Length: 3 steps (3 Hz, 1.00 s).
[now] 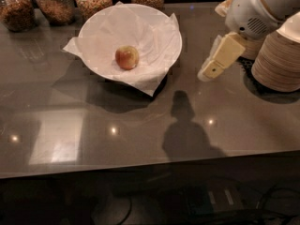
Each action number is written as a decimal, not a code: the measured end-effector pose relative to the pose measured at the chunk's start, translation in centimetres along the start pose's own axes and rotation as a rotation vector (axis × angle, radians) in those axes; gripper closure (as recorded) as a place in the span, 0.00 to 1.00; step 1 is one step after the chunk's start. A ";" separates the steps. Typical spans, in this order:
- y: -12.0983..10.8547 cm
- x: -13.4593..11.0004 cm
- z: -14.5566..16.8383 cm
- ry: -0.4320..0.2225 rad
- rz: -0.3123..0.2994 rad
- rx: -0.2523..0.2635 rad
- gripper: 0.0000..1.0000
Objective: Pick apple from white bowl
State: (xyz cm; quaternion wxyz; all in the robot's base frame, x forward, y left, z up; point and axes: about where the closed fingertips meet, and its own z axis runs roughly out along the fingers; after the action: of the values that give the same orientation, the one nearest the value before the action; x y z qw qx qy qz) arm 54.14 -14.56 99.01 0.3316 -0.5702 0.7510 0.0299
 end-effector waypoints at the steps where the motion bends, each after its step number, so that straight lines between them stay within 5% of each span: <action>1: -2.4 -4.2 2.6 -0.084 0.003 0.027 0.00; 2: -4.2 -7.5 5.6 -0.135 -0.008 0.033 0.00; 3: -6.7 -12.0 12.0 -0.168 -0.037 0.005 0.00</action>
Offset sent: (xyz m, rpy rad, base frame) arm 0.1159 0.1125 0.0092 0.1597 -0.1107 0.0599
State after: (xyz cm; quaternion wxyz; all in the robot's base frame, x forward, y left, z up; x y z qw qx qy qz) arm 67.17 -1.79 98.26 0.3954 -0.5786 0.7100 0.0698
